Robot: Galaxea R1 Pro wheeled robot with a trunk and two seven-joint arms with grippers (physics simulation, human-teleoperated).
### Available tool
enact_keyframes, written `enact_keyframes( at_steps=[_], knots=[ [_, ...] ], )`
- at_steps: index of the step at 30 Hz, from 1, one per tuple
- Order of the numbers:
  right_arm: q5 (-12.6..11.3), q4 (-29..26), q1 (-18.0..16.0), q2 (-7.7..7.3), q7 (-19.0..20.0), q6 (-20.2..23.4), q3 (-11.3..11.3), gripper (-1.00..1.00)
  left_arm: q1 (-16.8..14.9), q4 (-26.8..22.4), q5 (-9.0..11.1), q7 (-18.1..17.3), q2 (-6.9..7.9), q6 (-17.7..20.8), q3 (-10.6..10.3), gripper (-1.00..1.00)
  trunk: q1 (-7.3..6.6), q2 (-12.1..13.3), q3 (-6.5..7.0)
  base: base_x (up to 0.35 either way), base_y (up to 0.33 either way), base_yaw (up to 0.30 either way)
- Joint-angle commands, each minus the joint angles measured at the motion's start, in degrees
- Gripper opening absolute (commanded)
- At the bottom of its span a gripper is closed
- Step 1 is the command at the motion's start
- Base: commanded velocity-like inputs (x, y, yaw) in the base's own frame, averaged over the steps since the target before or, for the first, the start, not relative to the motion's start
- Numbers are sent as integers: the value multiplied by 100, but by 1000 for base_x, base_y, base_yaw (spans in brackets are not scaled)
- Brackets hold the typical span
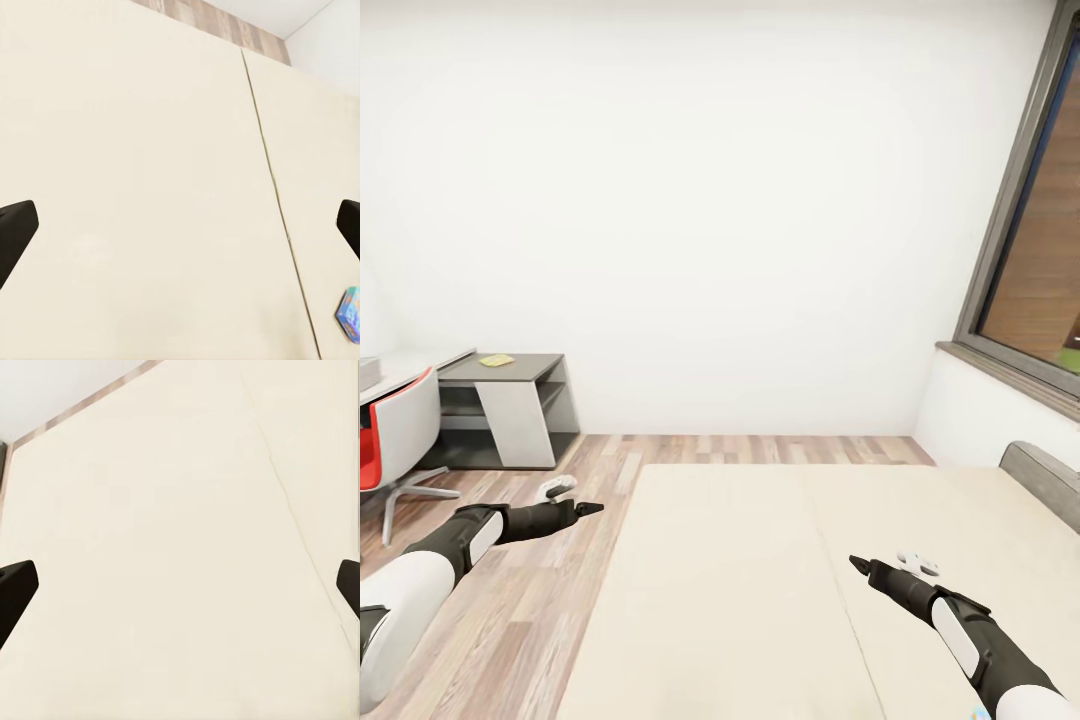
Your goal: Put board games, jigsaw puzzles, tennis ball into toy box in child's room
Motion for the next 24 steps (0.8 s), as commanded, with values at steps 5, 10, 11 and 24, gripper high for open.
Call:
enact_keyframes(
  at_steps=[5,10,11,24],
  knots=[
    [-37,-3,-1,2,17,44,-21,100,1,-1,15,-9,-1,57,29,100,2,-4,-3,0,-121,0],
    [-37,-3,-1,2,17,44,-21,100,-1,-1,15,-9,-1,57,29,100,2,-4,-3,0,-122,0],
    [-37,-3,-1,2,17,44,-21,100,1,-1,15,-9,-1,57,29,100,2,-4,-3,0,-123,0],
    [-37,-3,-1,2,17,44,-21,100,0,-1,16,-9,-1,57,29,100,2,-4,-3,0,-123,0]
  ],
)
